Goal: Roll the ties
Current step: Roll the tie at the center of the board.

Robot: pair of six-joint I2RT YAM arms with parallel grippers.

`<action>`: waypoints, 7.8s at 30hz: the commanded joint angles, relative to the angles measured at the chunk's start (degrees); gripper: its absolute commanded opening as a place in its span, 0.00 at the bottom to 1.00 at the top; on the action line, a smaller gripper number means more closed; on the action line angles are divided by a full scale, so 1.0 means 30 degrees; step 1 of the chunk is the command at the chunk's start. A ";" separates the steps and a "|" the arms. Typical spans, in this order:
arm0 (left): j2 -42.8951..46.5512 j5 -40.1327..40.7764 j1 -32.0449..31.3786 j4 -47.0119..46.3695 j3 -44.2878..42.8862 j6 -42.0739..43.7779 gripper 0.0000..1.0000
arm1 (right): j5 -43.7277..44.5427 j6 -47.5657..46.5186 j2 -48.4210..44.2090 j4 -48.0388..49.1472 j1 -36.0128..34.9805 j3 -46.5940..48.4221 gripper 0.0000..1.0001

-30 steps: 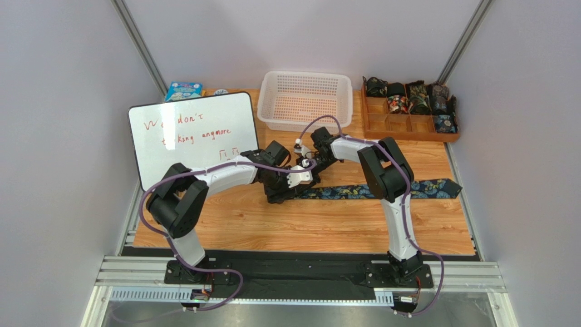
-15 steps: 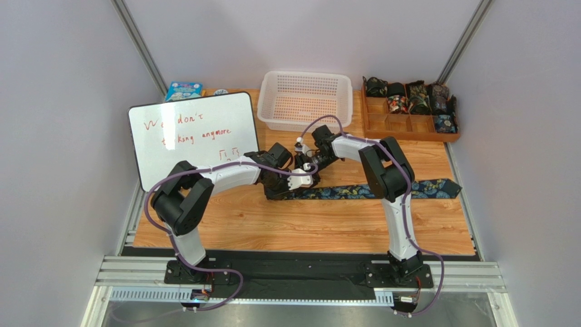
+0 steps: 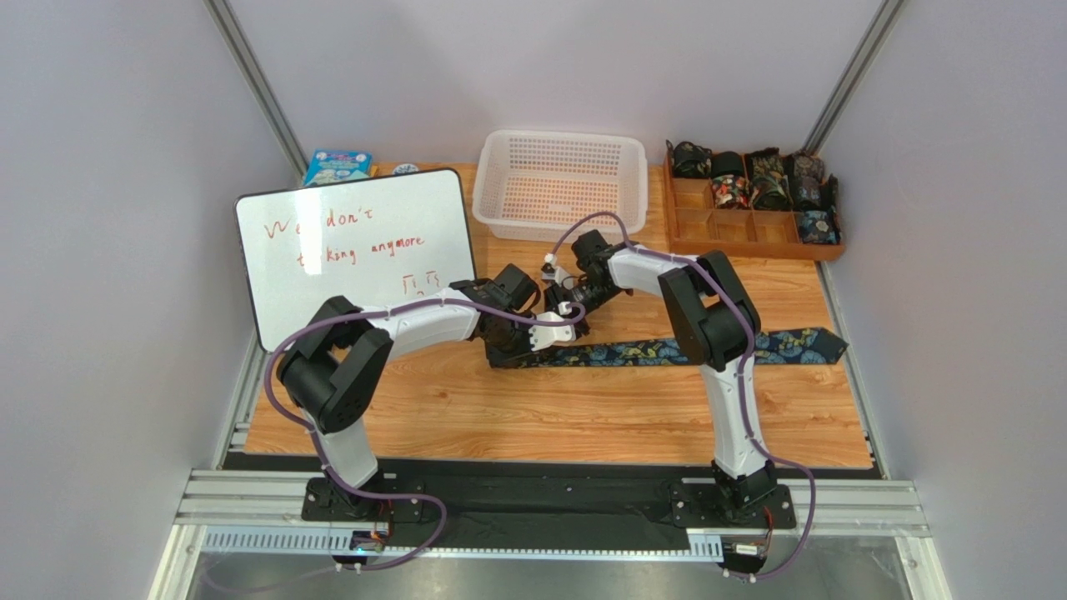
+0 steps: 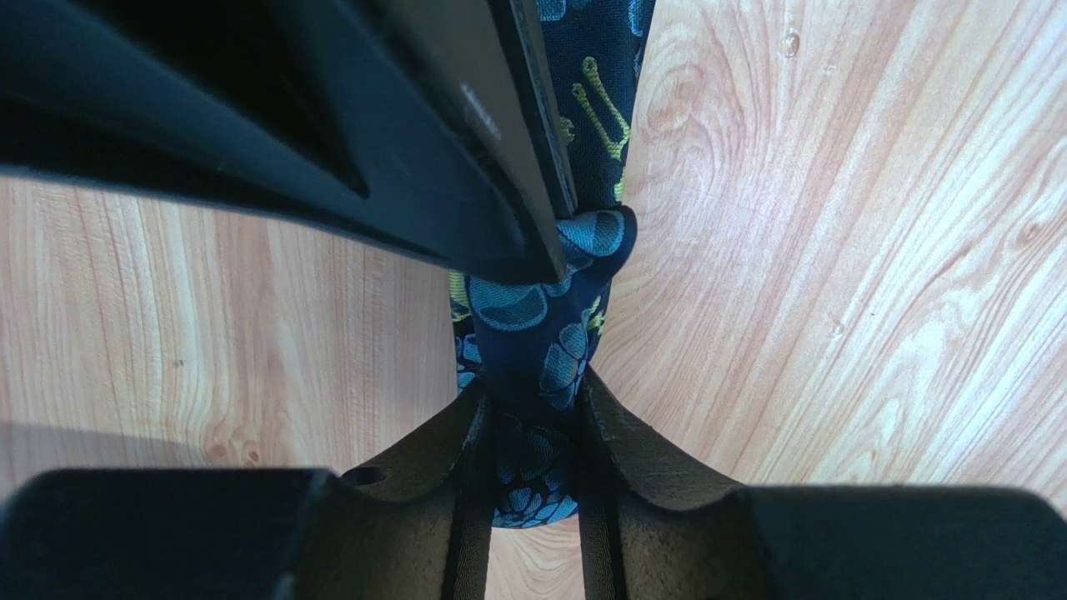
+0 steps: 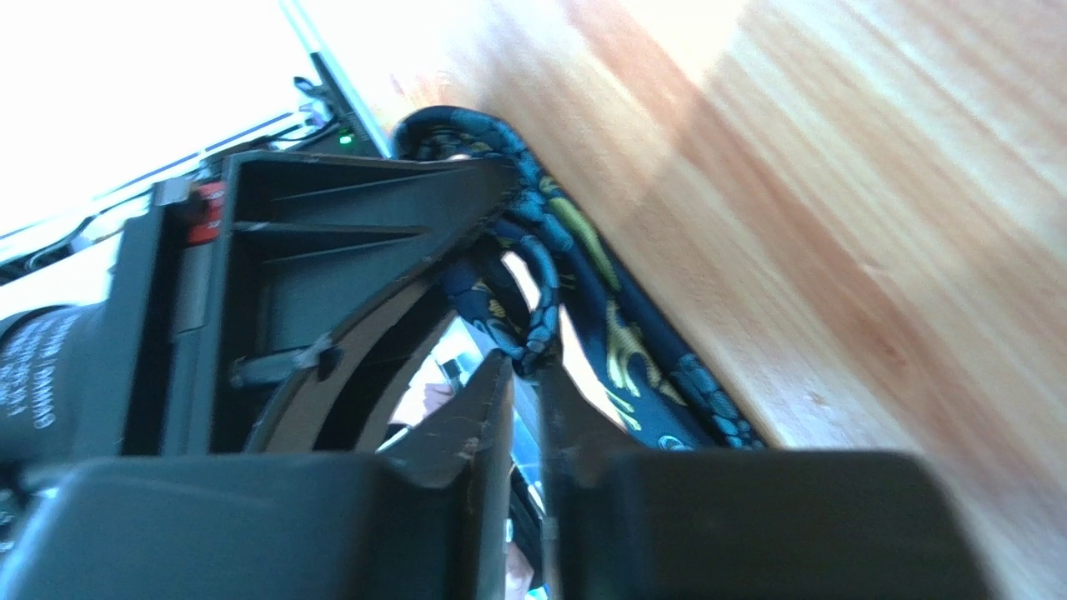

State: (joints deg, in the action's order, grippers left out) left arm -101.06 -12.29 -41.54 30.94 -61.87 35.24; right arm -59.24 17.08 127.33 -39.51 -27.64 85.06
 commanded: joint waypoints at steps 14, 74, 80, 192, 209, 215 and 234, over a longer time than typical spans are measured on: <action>0.4155 -0.2199 0.0692 0.1259 -0.0793 -0.0908 0.56 | 0.2902 -0.1944 0.0682 -0.1098 -0.0074 0.0710 0.00; 0.2019 -0.4165 0.2187 -0.0528 0.0173 0.4977 0.83 | 0.2726 -0.2471 0.1708 -0.2388 0.0101 0.1765 0.00; 0.1225 -0.3665 0.2157 0.0145 0.0144 0.6005 0.82 | 0.2814 -0.2325 0.1913 -0.2388 0.0277 0.1824 0.00; -0.2732 -0.2845 -0.1241 0.4336 -0.4047 0.3252 0.40 | 1.1280 -0.6367 -0.5352 -0.5025 0.8246 -0.6672 0.25; -0.2116 -0.2903 -0.1564 0.3398 -0.2933 0.1261 0.41 | 0.0649 0.2005 -0.9103 0.3053 0.6172 -0.8720 0.36; -0.2086 -0.2962 -0.1564 0.3339 -0.2816 0.0441 0.41 | -0.0001 0.3129 -0.7261 0.5790 0.3882 -0.9222 0.29; -0.2321 -0.3080 -0.1563 0.2988 -0.3167 -0.1816 0.42 | -0.0965 0.5379 -0.6290 0.9444 0.2154 -0.9425 0.33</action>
State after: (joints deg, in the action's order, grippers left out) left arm -107.46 -20.69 -45.89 39.16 -71.16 32.32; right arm -59.16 27.88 110.02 -18.63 -19.27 58.74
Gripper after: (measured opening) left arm 0.416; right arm 0.315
